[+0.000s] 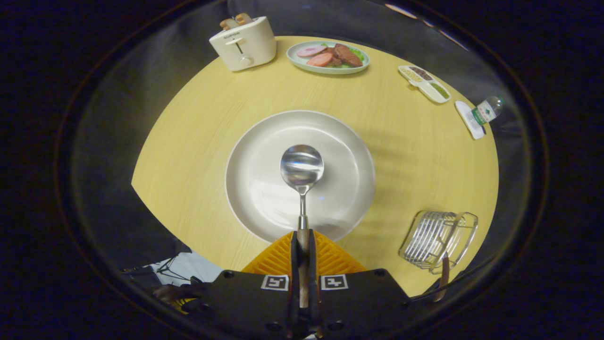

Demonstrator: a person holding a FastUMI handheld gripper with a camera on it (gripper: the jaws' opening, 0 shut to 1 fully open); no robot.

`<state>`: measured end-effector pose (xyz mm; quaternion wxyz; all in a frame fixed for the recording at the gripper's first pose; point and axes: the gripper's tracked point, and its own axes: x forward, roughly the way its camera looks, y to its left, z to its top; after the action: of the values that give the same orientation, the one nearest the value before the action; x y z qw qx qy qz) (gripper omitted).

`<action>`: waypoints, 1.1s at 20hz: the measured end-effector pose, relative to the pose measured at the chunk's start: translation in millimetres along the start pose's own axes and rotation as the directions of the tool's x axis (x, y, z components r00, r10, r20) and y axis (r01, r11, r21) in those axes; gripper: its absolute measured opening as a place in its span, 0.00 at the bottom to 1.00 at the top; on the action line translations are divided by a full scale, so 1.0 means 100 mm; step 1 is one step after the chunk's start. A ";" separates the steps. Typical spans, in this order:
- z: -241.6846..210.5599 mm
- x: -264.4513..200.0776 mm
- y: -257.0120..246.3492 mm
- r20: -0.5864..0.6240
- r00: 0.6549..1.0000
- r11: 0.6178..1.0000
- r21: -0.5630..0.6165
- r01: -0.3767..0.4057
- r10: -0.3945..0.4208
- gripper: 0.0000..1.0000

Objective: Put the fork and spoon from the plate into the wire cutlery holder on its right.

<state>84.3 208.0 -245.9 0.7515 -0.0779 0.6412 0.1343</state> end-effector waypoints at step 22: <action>-0.76 -0.93 -1.92 -0.208 0.898 0.921 -0.120 0.370 -0.388 0.11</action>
<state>57.1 -6.4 -178.0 0.6810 -0.2453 0.6900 0.0002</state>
